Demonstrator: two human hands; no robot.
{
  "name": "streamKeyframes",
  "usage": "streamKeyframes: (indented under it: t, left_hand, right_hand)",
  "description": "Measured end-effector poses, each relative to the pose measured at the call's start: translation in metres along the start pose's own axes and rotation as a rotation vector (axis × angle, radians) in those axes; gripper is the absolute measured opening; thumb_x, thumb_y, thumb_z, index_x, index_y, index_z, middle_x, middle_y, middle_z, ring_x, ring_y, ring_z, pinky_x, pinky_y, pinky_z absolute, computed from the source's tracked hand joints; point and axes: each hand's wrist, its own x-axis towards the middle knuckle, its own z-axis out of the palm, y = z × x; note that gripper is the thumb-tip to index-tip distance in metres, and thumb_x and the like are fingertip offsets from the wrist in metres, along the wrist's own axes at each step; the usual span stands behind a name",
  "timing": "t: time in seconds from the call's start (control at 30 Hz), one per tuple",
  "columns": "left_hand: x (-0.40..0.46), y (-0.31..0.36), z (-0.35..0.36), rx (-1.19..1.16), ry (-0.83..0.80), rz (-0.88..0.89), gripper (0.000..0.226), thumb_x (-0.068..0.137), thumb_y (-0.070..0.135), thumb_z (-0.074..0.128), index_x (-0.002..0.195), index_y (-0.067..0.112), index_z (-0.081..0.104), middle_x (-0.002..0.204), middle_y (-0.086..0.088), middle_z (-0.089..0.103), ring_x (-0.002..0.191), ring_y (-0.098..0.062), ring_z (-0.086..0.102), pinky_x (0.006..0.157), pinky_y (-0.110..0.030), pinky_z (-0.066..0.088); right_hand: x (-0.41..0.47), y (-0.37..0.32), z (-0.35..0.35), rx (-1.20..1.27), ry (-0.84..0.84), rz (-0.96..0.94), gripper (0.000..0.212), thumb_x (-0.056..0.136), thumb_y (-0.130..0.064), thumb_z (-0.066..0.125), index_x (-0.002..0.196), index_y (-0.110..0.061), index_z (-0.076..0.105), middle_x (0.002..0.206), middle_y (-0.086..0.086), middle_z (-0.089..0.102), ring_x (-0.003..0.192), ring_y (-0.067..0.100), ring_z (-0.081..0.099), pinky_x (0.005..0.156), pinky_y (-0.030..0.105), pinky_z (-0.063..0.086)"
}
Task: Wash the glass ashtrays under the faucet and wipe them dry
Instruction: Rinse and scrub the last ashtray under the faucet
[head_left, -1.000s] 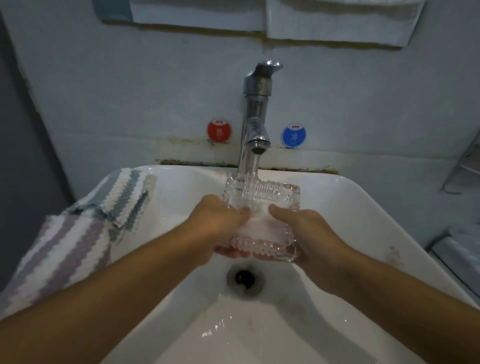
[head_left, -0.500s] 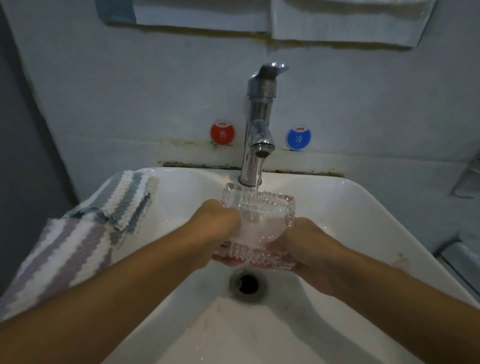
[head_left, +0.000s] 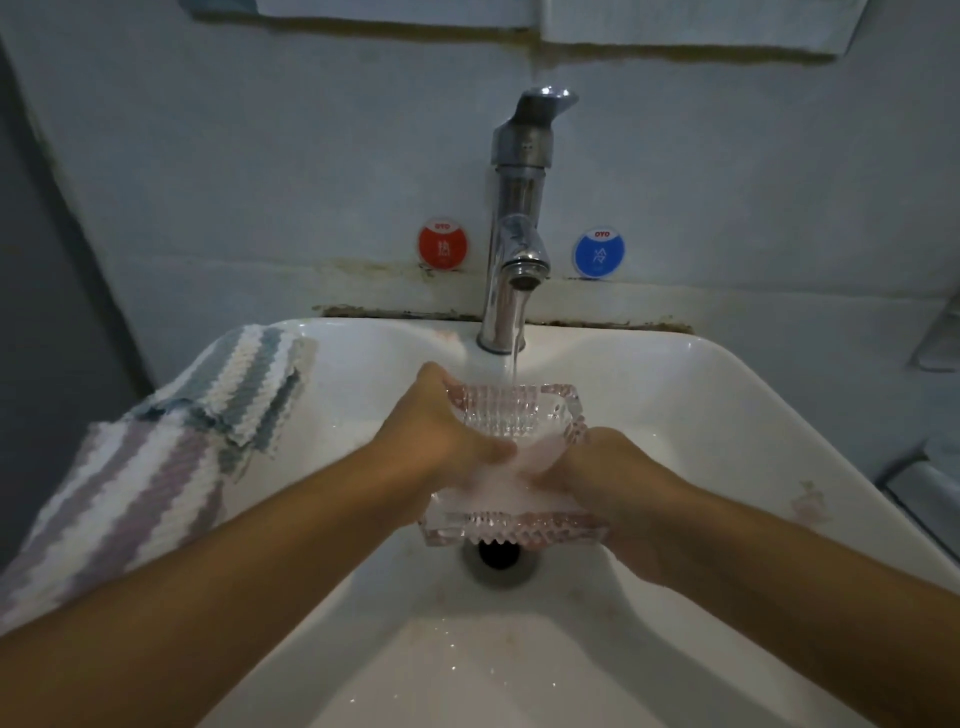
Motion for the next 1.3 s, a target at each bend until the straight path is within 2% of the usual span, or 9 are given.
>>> streamKeyframes:
  t: [0.13,0.27,0.37,0.5,0.6,0.87,1.0,1.07,1.3]
  left_hand:
    - [0.005,-0.001,-0.001,0.286,0.084,0.076,0.068,0.066,0.047,0.088,0.112,0.019,0.046,0.099,0.003,0.055,0.083,-0.012,0.056,0.061,-0.026,0.044]
    - [0.007,-0.003,-0.002,0.588,0.067,0.208,0.060,0.070,0.062,0.078,0.106,0.025,0.047,0.097,0.008,0.053,0.086,-0.013,0.057,0.066,-0.028,0.045]
    - [0.016,-0.007,-0.007,0.510,0.006,0.257,0.031,0.086,0.045,0.072,0.100,0.022,0.059,0.099,0.005,0.061,0.089,-0.015,0.059,0.074,-0.031,0.049]
    - [0.025,-0.011,-0.006,0.487,-0.019,0.244,0.009,0.097,0.020,0.062,0.103,0.014,0.066,0.102,-0.006,0.066,0.091,-0.022,0.062,0.079,-0.034,0.052]
    - [0.025,-0.010,-0.007,0.510,-0.018,0.231,0.013,0.098,0.021,0.060,0.097,0.012,0.071,0.091,-0.007,0.068,0.082,-0.020,0.063,0.070,-0.030,0.049]
    - [0.020,-0.011,-0.004,0.835,-0.048,0.362,0.047,0.095,0.062,0.046,0.076,0.019,0.050,0.076,0.001,0.060,0.066,-0.015,0.055,0.058,-0.031,0.040]
    - [0.021,-0.011,-0.004,0.834,-0.136,0.455,0.021,0.106,0.042,0.037,0.100,0.024,0.045,0.094,-0.005,0.062,0.082,-0.023,0.059,0.070,-0.036,0.046]
    - [0.021,-0.009,-0.007,0.802,-0.136,0.403,0.015,0.107,0.035,0.035,0.101,0.024,0.043,0.093,-0.004,0.059,0.080,-0.021,0.056,0.068,-0.034,0.041]
    - [0.017,-0.006,-0.005,0.606,-0.138,0.279,0.028,0.104,0.022,0.042,0.132,0.016,0.042,0.106,-0.003,0.054,0.089,-0.020,0.055,0.071,-0.031,0.043]
  right_hand:
    - [0.000,0.000,-0.001,-0.003,0.032,0.041,0.035,0.082,-0.004,0.061,0.117,-0.003,0.061,0.106,0.016,0.070,0.095,0.029,0.068,0.082,0.037,0.056]
    - [0.002,0.002,-0.001,-0.023,0.021,0.054,0.049,0.076,-0.016,0.064,0.123,-0.008,0.057,0.110,0.014,0.069,0.101,0.032,0.067,0.090,0.045,0.056]
    - [0.002,0.000,-0.002,-0.009,0.030,0.067,0.038,0.075,-0.005,0.064,0.113,-0.002,0.065,0.104,0.018,0.072,0.095,0.035,0.069,0.080,0.040,0.058]
    - [0.003,-0.003,-0.006,0.035,0.042,0.103,0.035,0.074,0.001,0.058,0.108,0.001,0.066,0.105,0.021,0.070,0.097,0.038,0.069,0.093,0.051,0.053]
    - [0.001,-0.006,-0.009,0.032,0.021,0.097,0.030,0.077,0.005,0.058,0.106,0.003,0.065,0.103,0.022,0.071,0.091,0.037,0.069,0.083,0.046,0.056]
    - [-0.003,-0.006,-0.006,-0.072,-0.096,0.088,0.028,0.071,0.005,0.069,0.098,0.001,0.074,0.098,0.021,0.075,0.097,0.039,0.072,0.091,0.049,0.056]
    - [-0.001,-0.006,-0.008,-0.055,-0.127,0.124,0.041,0.059,-0.001,0.074,0.100,0.001,0.073,0.099,0.018,0.074,0.088,0.036,0.072,0.081,0.049,0.062]
    - [-0.001,-0.007,-0.011,0.030,-0.097,0.109,0.025,0.073,0.001,0.067,0.098,0.001,0.069,0.093,0.015,0.069,0.074,0.029,0.067,0.062,0.036,0.062]
    - [0.002,-0.005,-0.013,0.177,0.047,0.080,0.027,0.078,-0.009,0.059,0.104,-0.005,0.065,0.113,0.022,0.071,0.068,0.022,0.055,0.045,0.022,0.047]
